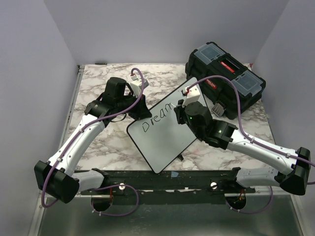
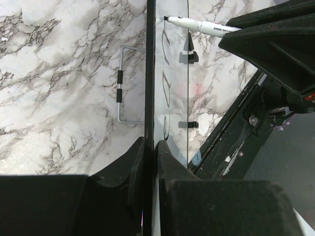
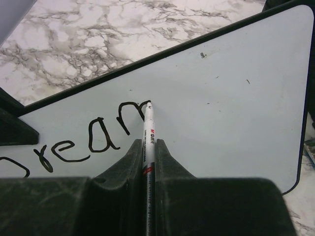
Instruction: Write a sentence on the whiteboard
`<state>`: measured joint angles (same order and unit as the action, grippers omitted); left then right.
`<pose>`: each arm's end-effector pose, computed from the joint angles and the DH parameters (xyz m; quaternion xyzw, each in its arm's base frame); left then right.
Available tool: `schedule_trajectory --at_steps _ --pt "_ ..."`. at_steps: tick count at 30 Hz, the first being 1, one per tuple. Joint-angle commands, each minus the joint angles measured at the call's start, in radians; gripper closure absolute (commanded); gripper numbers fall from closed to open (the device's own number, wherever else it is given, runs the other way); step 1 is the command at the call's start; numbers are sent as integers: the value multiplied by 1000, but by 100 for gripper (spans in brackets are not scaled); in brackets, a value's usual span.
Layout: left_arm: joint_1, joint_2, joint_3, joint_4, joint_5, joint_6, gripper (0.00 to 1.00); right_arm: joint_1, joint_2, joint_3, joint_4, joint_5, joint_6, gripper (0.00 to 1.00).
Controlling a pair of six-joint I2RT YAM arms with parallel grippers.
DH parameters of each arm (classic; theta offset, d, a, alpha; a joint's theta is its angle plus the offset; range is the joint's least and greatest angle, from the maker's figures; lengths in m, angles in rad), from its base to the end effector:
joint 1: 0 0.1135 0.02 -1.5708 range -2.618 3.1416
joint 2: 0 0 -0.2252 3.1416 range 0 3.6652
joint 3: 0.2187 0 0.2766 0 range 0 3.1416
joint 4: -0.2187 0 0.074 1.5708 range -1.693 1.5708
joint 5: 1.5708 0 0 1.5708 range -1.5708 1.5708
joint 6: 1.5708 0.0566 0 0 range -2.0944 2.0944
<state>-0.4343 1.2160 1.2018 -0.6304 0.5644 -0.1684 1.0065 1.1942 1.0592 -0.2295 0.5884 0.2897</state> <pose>0.2685 -0.1579 0.3076 0.2372 0.8352 -0.3653 0.3358 0.2009 0.2586 0.3029 -0.1224 0.7958 0.1373 0.5770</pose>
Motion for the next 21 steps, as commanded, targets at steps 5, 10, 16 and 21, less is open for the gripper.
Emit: schedule_trajectory --at_steps 5,10,16,21 --pt "0 -39 8 78 -50 60 100 -1 3 -3 12 46 6 99" --pt "0 -42 8 77 -50 60 100 -2 -24 -42 4 14 30 99" --pt "-1 -44 8 76 -52 60 100 -2 -68 -96 -7 -5 61 99" --pt "-1 -47 10 74 -49 59 100 -2 -83 -101 -21 -8 68 99"
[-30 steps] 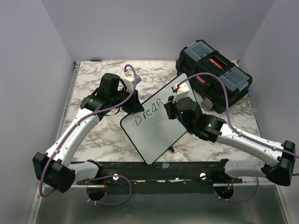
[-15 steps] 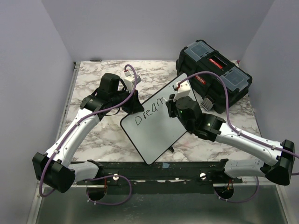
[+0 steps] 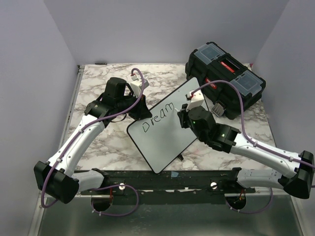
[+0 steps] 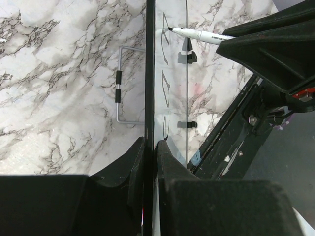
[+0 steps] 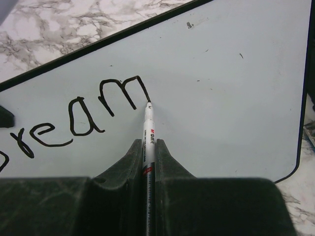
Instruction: Write a sentence on the whiteboard
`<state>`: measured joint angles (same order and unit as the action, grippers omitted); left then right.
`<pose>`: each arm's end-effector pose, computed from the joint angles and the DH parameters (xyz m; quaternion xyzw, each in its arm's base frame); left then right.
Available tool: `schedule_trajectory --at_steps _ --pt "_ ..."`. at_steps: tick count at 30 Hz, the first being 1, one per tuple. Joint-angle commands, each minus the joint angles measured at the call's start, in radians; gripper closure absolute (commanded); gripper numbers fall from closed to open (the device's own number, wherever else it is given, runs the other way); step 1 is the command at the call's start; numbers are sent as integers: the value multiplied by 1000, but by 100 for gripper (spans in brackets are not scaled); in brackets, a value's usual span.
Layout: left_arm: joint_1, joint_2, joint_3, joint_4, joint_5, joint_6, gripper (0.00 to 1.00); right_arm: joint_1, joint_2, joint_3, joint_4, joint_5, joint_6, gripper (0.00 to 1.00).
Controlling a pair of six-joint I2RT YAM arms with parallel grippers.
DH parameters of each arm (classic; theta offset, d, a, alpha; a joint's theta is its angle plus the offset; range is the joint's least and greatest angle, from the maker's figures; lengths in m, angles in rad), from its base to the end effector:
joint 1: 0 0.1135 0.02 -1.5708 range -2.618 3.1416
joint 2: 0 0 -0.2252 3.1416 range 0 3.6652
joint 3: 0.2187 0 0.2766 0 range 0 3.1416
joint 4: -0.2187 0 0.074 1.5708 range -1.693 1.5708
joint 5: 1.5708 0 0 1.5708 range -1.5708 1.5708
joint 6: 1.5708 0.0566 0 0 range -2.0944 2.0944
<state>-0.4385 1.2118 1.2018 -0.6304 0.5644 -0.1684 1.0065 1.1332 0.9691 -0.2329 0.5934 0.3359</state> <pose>0.2671 -0.1587 0.3089 0.2394 0.8337 -0.3663 0.3368 0.1938 0.2469 0.2858 -0.1091 0.8052 0.1387 0.5661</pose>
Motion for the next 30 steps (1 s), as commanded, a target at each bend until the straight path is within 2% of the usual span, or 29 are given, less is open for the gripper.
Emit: schedule_trajectory --at_steps 1,13,26,30 --pt "3 -42 10 74 -50 59 100 -1 -25 -11 -19 -13 22 99" --pt "3 -42 23 65 -54 55 100 -1 -98 -4 -42 -5 17 99" --pt "0 -14 157 -68 -71 68 100 -1 -144 -6 13 -10 -13 99" --pt "0 -9 156 -79 -77 76 100 -1 -144 -7 30 -21 -24 99"
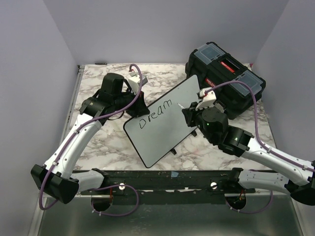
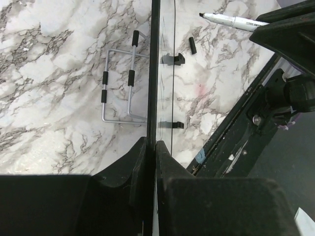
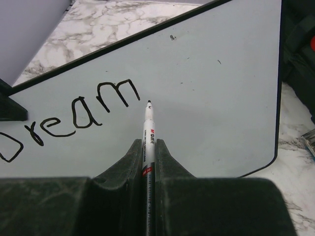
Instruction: Write a sentence on the whiteboard
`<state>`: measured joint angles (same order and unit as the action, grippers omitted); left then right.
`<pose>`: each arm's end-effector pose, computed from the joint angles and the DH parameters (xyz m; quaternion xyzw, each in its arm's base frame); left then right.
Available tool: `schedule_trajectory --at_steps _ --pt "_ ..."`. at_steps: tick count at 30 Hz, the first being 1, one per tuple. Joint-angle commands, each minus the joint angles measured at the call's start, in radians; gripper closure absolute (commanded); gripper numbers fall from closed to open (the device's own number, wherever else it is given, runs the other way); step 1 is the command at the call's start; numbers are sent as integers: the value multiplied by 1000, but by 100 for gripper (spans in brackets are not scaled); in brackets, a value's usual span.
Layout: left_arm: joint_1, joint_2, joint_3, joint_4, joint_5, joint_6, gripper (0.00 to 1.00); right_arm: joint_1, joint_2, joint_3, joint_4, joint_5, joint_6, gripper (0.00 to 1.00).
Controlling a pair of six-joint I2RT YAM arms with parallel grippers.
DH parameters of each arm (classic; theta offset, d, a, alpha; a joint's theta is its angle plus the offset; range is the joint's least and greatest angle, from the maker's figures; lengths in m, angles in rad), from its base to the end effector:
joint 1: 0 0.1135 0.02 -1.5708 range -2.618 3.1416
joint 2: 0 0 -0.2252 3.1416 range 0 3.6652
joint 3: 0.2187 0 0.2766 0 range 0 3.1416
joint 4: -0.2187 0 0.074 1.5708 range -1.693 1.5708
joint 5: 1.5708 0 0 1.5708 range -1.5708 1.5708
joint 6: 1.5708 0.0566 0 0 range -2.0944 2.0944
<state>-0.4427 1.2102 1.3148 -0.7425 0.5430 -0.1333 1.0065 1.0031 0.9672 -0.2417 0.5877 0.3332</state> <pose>0.2596 -0.1555 0.3392 0.2518 0.8316 -0.3527 0.3474 0.1802 0.2260 0.3205 -0.0876 0.7787 0.1768 0.5956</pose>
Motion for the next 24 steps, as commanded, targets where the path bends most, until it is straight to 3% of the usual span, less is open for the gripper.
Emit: schedule_trajectory --at_steps 1,16,24 --pt "4 -3 40 36 -56 43 100 -2 -14 -5 41 -18 -22 99" --pt "0 50 -75 141 -2 11 100 -5 18 -4 96 17 -80 99" --pt "1 64 -108 135 -46 21 100 -116 95 51 130 -95 -95 99"
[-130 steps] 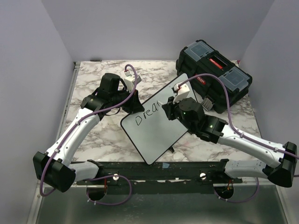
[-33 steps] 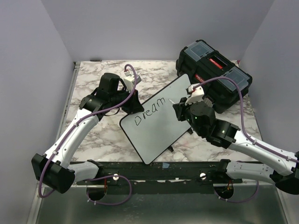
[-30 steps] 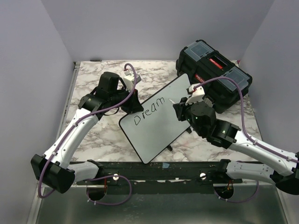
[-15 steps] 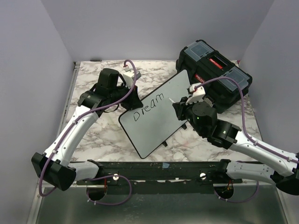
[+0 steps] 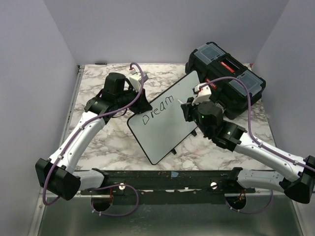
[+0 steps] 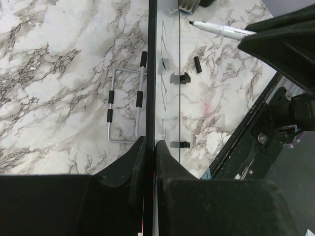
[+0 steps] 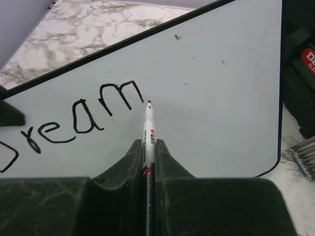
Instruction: Write a sentence on the whiteboard
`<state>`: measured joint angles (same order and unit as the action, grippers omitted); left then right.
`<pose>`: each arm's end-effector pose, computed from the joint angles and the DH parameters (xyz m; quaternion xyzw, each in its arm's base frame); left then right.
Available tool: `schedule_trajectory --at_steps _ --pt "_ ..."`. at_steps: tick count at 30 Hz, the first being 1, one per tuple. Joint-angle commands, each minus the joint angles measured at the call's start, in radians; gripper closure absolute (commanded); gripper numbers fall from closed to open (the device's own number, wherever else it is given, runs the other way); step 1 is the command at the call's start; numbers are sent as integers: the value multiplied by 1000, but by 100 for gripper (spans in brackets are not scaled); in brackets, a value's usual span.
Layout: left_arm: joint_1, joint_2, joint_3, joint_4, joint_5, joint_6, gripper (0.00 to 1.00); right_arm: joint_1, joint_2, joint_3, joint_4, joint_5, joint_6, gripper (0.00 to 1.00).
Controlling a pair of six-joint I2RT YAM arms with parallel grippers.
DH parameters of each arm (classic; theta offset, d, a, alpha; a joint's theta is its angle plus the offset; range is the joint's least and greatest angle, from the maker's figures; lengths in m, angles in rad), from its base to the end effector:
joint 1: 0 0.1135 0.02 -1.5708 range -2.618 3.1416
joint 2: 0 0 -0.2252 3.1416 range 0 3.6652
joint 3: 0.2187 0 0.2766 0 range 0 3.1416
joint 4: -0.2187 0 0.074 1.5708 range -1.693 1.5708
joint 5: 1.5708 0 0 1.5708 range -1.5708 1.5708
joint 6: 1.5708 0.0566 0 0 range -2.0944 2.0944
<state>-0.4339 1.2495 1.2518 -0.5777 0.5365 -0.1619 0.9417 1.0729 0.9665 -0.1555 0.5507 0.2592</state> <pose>0.2797 -0.1615 0.3211 0.2402 0.8223 -0.3577 0.3717 0.2036 0.2295 0.3107 -0.0996 0.7749 0.1530 0.6052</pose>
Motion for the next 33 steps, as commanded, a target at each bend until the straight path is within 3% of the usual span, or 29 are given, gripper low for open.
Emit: schedule_trajectory --at_steps 1,22,33 --pt "-8 25 -50 -27 -47 51 100 -66 32 60 46 -74 -24 99" --pt "-9 48 -45 -39 -70 55 100 -200 155 132 90 -215 -19 99" --pt "-9 56 -42 -42 -66 53 100 -203 164 100 97 -363 -29 99"
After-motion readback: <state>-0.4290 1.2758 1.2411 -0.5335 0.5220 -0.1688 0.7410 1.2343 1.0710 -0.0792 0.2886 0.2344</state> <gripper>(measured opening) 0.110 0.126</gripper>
